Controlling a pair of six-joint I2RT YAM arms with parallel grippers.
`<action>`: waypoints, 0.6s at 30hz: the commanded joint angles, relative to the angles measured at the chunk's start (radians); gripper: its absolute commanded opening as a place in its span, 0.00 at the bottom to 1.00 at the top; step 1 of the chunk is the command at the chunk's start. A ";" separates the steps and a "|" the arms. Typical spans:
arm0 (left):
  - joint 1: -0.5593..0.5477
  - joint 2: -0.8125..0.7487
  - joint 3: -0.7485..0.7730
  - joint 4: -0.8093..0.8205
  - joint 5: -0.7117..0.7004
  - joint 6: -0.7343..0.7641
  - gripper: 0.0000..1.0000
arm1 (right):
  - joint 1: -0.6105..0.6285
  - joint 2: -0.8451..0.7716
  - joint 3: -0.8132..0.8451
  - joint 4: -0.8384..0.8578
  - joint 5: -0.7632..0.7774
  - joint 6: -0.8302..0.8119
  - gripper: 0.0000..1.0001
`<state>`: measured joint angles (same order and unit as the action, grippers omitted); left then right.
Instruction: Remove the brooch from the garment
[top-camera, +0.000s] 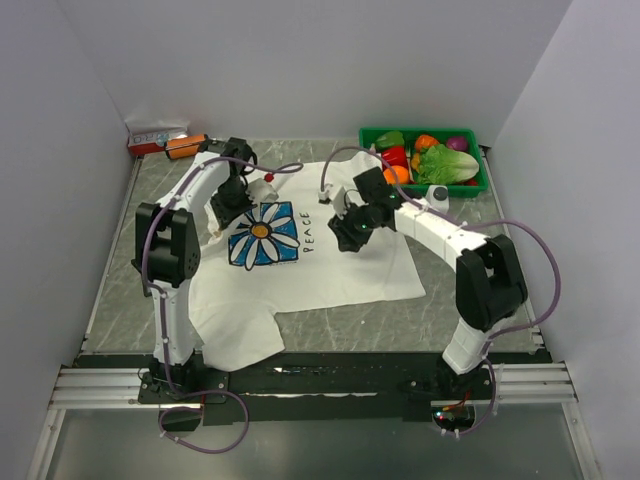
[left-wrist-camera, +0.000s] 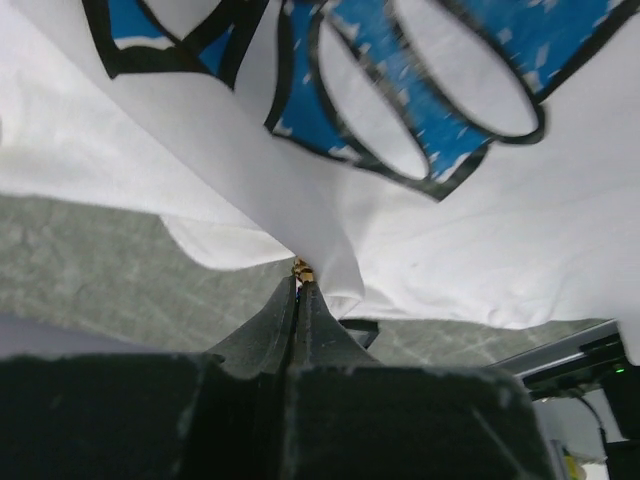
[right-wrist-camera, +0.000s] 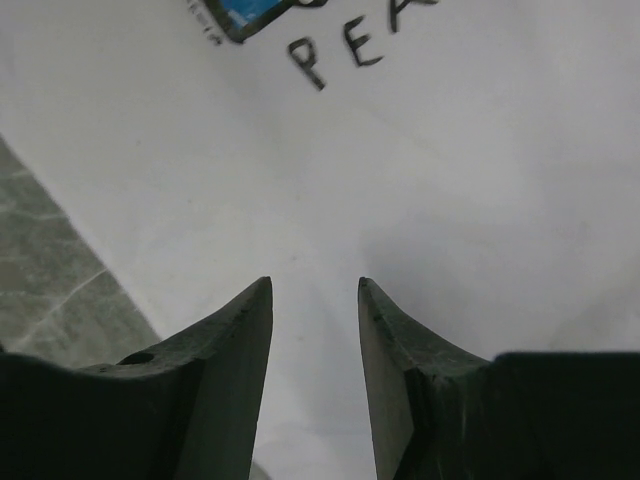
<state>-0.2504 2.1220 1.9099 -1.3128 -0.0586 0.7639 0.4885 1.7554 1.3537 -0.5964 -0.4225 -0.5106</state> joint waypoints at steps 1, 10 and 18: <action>-0.013 0.010 0.060 -0.059 0.216 -0.040 0.01 | 0.001 -0.163 -0.088 0.046 -0.139 0.001 0.47; -0.012 0.121 0.052 -0.060 0.410 -0.084 0.08 | 0.005 -0.008 0.042 0.135 -0.275 0.162 0.47; 0.043 0.102 0.094 0.042 0.442 -0.216 0.41 | 0.019 0.249 0.274 0.250 -0.277 0.402 0.47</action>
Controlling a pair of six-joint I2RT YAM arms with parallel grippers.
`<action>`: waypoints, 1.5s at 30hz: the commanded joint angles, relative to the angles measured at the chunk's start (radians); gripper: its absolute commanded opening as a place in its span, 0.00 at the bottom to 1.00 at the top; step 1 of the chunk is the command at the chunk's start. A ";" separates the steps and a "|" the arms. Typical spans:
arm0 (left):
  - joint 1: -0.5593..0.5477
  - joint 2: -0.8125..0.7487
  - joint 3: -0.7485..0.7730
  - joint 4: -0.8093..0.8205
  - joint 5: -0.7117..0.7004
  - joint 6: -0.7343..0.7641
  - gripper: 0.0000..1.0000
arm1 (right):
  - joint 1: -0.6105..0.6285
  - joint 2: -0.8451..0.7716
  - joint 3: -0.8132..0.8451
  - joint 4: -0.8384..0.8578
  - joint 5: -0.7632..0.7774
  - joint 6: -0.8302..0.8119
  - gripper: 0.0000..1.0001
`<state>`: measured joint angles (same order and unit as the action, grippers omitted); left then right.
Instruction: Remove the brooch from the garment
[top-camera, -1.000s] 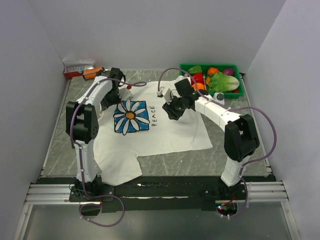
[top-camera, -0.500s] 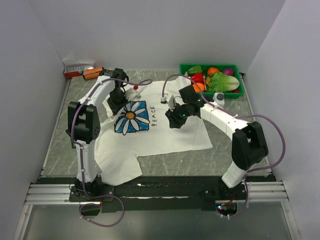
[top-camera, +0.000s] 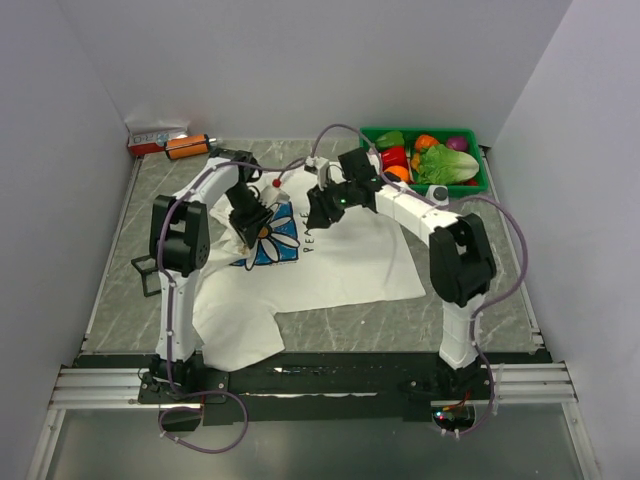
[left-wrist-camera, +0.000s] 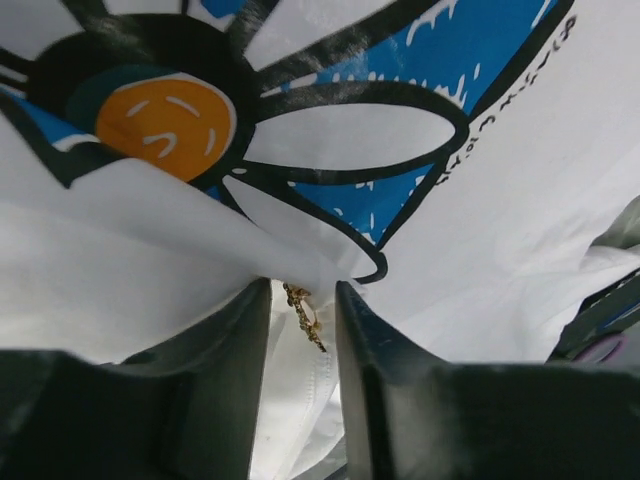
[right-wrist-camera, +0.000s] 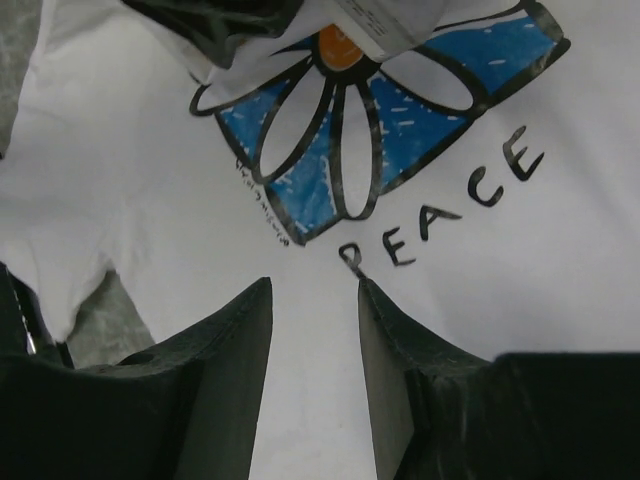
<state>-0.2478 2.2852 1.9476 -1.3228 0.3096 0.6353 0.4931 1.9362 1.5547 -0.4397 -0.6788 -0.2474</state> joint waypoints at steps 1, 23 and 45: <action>0.054 -0.073 0.051 0.074 0.082 -0.107 0.44 | 0.018 0.079 0.080 0.110 -0.025 0.137 0.47; 0.321 -0.556 -0.746 0.657 0.330 -0.706 0.43 | 0.203 0.271 0.290 0.317 -0.088 -0.490 0.38; 0.403 -0.500 -0.825 0.683 0.295 -0.747 0.41 | 0.298 0.414 0.455 0.092 -0.172 -0.871 0.35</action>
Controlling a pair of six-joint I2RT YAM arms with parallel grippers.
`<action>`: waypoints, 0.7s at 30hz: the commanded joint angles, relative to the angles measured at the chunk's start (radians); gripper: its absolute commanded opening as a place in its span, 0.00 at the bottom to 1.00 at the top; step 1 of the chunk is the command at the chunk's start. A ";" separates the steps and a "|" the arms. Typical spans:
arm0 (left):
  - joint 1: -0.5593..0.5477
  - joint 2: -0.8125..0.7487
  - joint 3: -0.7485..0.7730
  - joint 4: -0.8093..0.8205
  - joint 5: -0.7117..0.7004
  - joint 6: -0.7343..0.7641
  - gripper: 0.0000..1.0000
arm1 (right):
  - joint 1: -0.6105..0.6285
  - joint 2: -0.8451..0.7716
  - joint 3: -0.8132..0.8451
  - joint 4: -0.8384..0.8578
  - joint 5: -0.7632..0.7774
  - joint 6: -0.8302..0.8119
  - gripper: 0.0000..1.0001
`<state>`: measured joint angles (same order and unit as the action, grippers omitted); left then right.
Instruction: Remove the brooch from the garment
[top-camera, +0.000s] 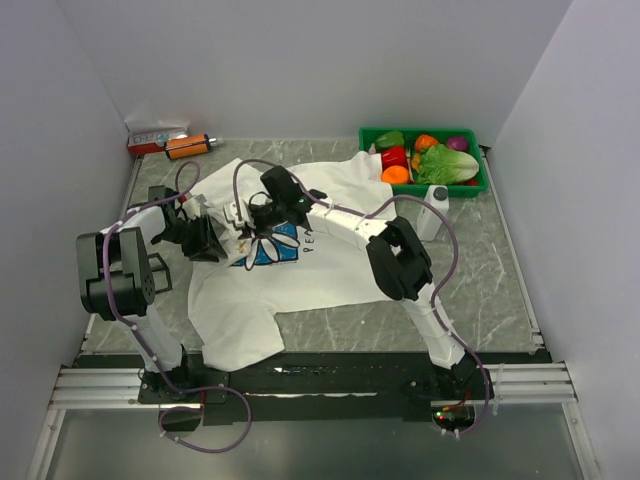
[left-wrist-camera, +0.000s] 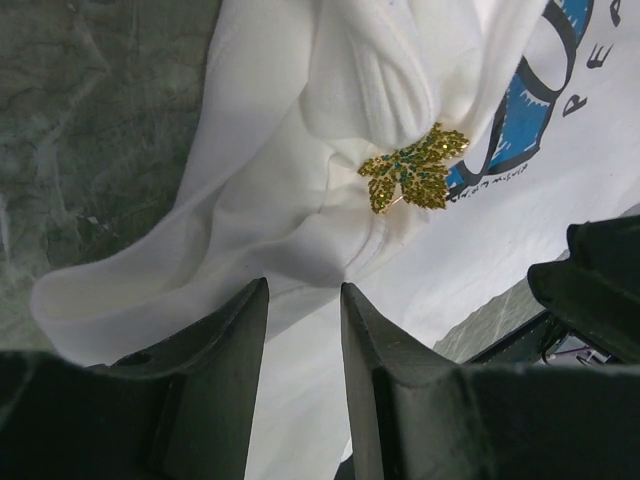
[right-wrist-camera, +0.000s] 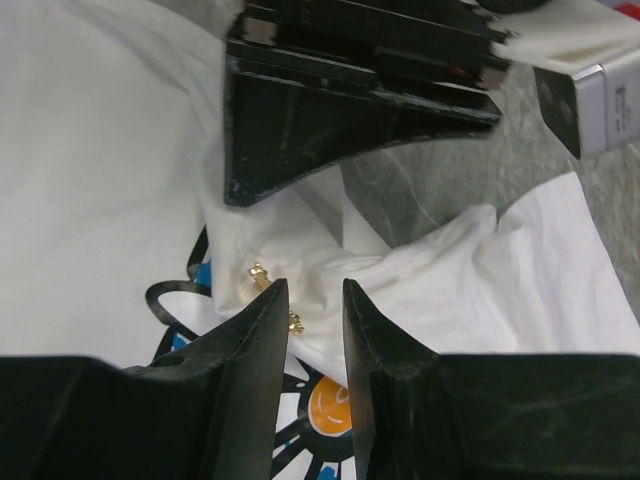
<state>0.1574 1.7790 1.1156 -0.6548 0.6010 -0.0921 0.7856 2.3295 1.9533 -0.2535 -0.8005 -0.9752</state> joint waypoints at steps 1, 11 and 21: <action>-0.002 0.008 0.012 0.014 0.005 -0.021 0.41 | 0.007 0.021 0.061 -0.130 -0.052 -0.179 0.34; -0.002 -0.038 -0.003 0.011 0.031 -0.031 0.41 | 0.021 0.039 0.078 -0.225 -0.008 -0.356 0.35; -0.004 -0.059 -0.020 0.015 0.065 -0.029 0.41 | 0.057 0.082 0.110 -0.171 0.090 -0.385 0.33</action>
<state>0.1574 1.7618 1.1011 -0.6518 0.6289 -0.1024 0.8268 2.3810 1.9942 -0.4377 -0.7322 -1.2987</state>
